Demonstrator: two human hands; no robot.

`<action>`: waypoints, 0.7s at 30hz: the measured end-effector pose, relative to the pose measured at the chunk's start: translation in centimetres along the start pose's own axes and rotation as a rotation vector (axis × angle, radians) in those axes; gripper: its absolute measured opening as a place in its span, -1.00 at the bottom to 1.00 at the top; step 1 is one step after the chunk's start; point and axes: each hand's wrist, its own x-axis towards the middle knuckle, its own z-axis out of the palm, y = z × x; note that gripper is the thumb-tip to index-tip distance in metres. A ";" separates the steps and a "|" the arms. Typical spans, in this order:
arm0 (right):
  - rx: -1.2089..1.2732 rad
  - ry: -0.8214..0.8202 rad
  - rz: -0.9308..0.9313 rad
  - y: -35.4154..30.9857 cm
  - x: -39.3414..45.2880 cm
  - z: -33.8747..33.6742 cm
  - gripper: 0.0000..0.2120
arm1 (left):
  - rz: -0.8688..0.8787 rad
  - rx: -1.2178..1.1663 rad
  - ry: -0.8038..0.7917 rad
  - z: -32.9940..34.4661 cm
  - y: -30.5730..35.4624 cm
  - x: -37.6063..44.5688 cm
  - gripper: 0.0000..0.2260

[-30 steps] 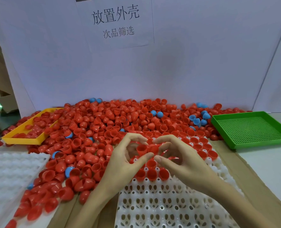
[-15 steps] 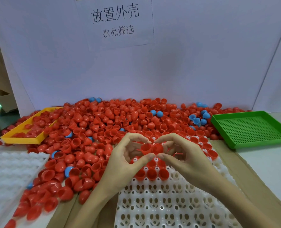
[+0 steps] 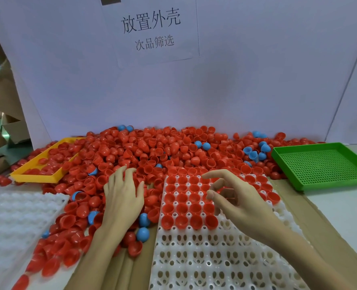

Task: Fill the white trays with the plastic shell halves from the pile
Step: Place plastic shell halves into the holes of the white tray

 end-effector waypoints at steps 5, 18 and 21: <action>-0.035 -0.007 0.009 0.0 0.0 -0.1 -0.75 | 0.104 0.038 -0.083 1.4 -0.6 1.1 -0.59; -0.079 -0.019 0.013 0.9 0.0 0.2 -0.79 | 0.329 0.173 -0.208 5.2 1.0 7.5 -0.72; -0.094 -0.022 0.003 0.9 0.0 0.2 -0.78 | 0.380 0.140 -0.117 5.2 0.8 6.9 -0.76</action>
